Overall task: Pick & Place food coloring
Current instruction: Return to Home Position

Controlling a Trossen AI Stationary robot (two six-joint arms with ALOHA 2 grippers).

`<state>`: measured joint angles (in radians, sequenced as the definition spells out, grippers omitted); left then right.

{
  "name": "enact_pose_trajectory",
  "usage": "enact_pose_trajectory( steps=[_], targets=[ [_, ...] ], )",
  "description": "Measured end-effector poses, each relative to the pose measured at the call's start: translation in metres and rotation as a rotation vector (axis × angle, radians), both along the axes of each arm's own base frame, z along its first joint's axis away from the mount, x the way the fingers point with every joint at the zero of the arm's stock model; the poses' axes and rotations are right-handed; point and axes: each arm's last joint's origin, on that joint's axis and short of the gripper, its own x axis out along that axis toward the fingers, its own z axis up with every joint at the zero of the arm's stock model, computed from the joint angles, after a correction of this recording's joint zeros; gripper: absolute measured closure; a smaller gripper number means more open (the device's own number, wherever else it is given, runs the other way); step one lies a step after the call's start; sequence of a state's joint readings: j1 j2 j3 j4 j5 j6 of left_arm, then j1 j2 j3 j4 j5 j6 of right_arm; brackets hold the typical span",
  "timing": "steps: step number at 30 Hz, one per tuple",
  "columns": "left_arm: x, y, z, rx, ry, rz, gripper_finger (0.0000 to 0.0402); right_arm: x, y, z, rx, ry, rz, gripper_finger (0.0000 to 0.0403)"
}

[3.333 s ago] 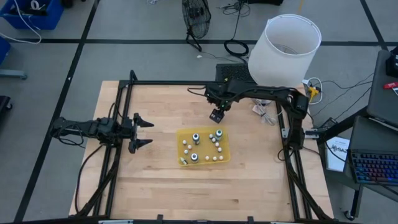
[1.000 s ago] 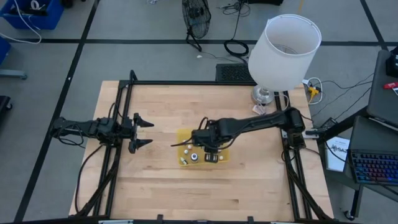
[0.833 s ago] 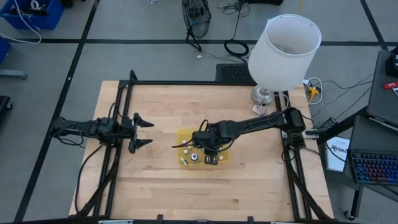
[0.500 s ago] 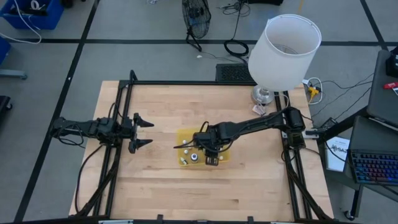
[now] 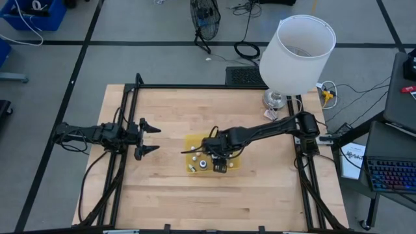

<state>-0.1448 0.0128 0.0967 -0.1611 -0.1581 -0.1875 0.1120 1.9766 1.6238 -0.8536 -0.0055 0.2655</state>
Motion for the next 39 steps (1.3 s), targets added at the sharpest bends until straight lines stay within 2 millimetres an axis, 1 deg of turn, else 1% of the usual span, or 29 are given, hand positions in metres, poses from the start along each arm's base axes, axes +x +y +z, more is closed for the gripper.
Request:
enact_pose_trajectory(
  steps=[2,5,7,11,14,16,18,20,22,24,26,28,29,31,34,37,39],
  targets=[
    [0.0,0.0,0.0,0.0,0.0,0.001,0.0023,-0.003,0.0,0.007,0.008,-0.008,-0.022,0.0151],
    [0.0,0.0,0.0,0.0,0.0,0.0,0.0023,-0.01,-0.003,0.028,0.047,-0.052,-0.073,0.0151],
    [0.0,0.0,0.0,0.0,0.001,0.001,0.0023,-0.02,-0.007,0.05,0.128,-0.09,-0.103,0.0153],
    [0.0,0.0,0.0,0.0,0.0,0.001,0.0023,-0.053,-0.019,0.111,0.449,-0.191,-0.123,0.0156],
    [0.0,0.0,0.0,0.0,0.0,0.0,0.0023,-0.09,-0.029,0.159,0.657,-0.282,-0.105,0.0155],
    [0.0,0.0,0.0,0.0,0.001,0.0,0.0023,-0.119,-0.032,0.187,0.704,-0.362,-0.091,0.0154],
    [0.0,0.0,0.0,0.0,0.0,0.0,0.0023,-0.153,-0.034,0.212,0.708,-0.449,-0.079,0.0154],
    [0.0,0.0,0.0,0.0,0.0,0.001,0.0023,-0.188,-0.036,0.231,0.67,-0.546,-0.038,0.0155],
    [0.0,0.0,0.0,0.0,0.001,0.0,0.0023,-0.226,-0.037,0.246,0.547,-0.67,0.011,0.0156],
    [0.0,0.0,0.0,0.0,0.0,0.0,0.0023,-0.261,-0.035,0.253,0.4,-0.789,0.03,0.0155],
    [0.0,0.0,0.0,0.0,0.0,0.0,0.0023,-0.287,-0.035,0.25,0.258,-0.904,0.01,0.0156],
    [0.0,0.0,0.0,0.0,0.001,0.0,0.0023,-0.305,-0.036,0.234,0.149,-1.015,-0.025,0.0156],
    [0.0,0.0,0.0,0.0,0.0,0.0,0.0023,-0.309,-0.036,0.222,0.113,-1.065,-0.032,0.0156],
    [0.0,0.0,0.0,0.0,0.0,0.0,0.0023,-0.31,-0.037,0.191,0.034,-1.161,-0.017,0.0154],
    [0.0,0.0,0.0,0.0,0.0,0.0,0.0023,-0.304,-0.036,0.139,-0.066,-1.312,0.061,0.0154],
    [0.0,0.0,0.0,0.0,0.0,0.0,0.0023,-0.296,-0.035,0.094,-0.095,-1.485,0.082,0.0156],
    [0.0,0.0,0.0,0.0,0.0,0.0,0.0023,-0.293,-0.036,0.068,-0.103,-1.576,0.086,0.0158]
  ],
)
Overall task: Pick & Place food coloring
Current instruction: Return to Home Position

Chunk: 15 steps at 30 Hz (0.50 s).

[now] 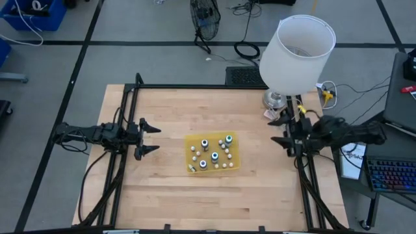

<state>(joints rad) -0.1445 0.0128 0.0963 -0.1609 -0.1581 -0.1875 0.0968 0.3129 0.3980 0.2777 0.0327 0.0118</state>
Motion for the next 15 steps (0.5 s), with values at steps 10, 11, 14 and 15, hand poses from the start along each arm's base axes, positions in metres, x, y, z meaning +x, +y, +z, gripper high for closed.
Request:
enact_pose_trajectory(
  steps=[10,11,14,15],
  targets=[
    [0.0,0.0,0.0,0.0,0.0,0.0,0.0023,0.0,0.0,-0.067,-0.006,-0.133,0.157,0.0155],
    [0.0,0.0,0.0,0.0,0.0,0.0,0.0023,-0.001,0.001,-0.066,-0.01,-0.151,0.184,0.0156],
    [0.0,0.0,0.0,0.0,0.0,0.0,0.0023,-0.001,0.002,-0.068,-0.015,-0.141,0.228,0.0159],
    [0.0,0.0,0.0,0.0,0.001,0.0,0.0023,0.0,0.002,-0.07,-0.01,-0.116,0.23,0.0159]
  ],
)
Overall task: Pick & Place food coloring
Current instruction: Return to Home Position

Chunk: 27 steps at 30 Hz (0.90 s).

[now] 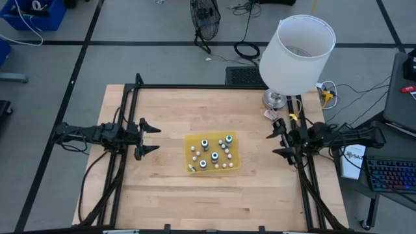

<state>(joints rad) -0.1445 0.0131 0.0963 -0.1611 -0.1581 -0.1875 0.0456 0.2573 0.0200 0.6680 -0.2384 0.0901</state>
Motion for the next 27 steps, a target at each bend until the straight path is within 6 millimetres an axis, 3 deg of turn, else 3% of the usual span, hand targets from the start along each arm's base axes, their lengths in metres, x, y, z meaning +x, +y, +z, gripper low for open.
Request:
enact_pose_trajectory(
  steps=[12,27],
  targets=[
    [0.0,0.0,0.0,0.0,0.0,0.0,0.0023,0.009,-0.004,-0.031,0.148,0.355,-0.127,0.016],
    [0.0,0.0,0.0,0.0,0.0,0.0,0.0023,0.009,-0.004,-0.035,0.14,0.401,-0.129,0.016]
  ],
)
